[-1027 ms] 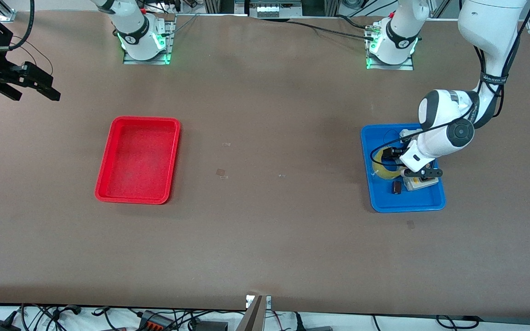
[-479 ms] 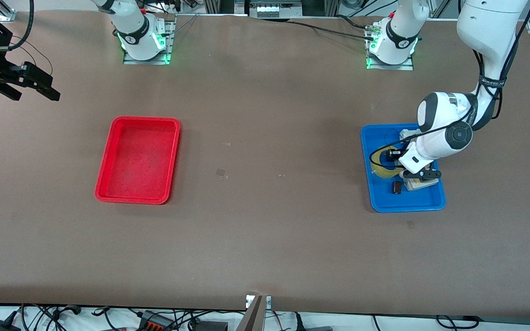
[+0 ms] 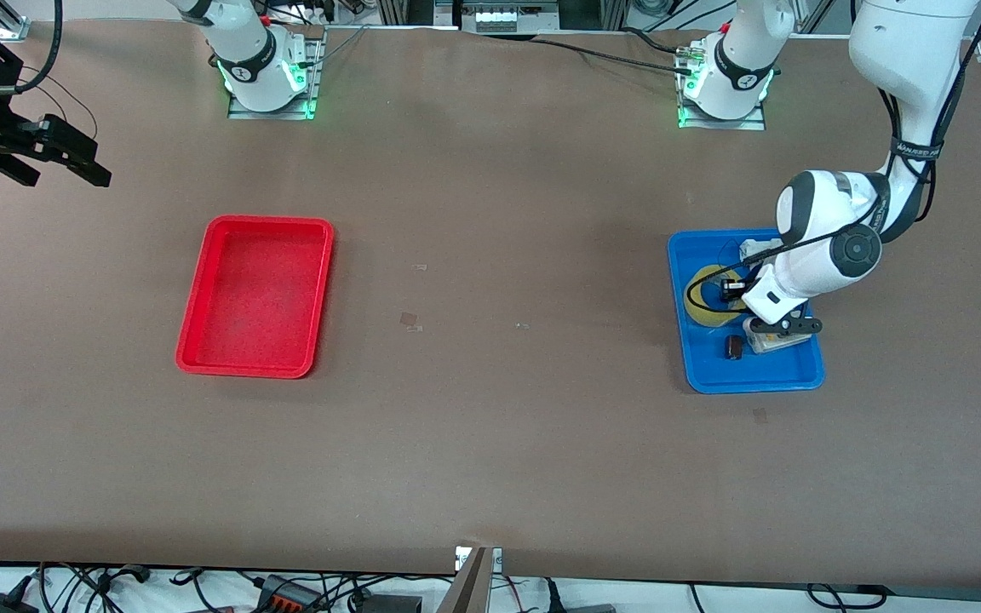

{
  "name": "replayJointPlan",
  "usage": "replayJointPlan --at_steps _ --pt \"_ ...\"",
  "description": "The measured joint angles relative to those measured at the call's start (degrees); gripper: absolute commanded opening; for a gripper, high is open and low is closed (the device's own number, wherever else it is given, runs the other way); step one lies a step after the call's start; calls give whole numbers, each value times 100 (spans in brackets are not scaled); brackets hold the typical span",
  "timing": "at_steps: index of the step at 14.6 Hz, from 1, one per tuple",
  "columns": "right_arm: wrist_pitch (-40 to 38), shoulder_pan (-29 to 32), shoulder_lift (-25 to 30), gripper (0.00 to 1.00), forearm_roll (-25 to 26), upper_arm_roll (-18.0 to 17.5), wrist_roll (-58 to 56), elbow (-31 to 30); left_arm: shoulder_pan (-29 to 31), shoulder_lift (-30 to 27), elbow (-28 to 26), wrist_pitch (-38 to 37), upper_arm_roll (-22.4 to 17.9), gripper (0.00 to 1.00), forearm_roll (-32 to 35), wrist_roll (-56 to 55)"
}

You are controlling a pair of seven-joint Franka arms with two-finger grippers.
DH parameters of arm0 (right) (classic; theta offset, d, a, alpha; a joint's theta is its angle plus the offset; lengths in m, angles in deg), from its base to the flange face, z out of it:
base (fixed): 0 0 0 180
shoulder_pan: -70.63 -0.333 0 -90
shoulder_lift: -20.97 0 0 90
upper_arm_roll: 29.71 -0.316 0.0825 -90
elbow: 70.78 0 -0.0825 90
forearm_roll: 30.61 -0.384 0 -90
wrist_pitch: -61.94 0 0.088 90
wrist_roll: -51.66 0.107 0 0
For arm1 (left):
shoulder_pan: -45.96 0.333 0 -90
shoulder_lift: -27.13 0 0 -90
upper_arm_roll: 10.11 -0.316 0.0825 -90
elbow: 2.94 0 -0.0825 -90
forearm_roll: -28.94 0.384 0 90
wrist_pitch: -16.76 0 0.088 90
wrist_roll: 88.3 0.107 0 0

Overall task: Place and move tape with both arms
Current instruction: 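Lift the tape roll and carry it toward the table middle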

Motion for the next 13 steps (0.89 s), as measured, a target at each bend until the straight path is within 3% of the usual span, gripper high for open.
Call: replayJointPlan --at_steps 3,6,11,13 --pt "-3 2 -2 99 0 0 0 0 -5 -539 284 -916 71 13 0 -12" --pt "-9 11 -2 99 0 1 0 0 -12 -956 322 -1291 584 13 0 -498" --pt "-15 70 -13 99 0 9 0 -18 -91 -766 457 -1200 1782 13 0 -1963" --pt "-15 89 -33 99 0 14 0 -25 -250 -495 714 -1178 2066 13 0 -2492"
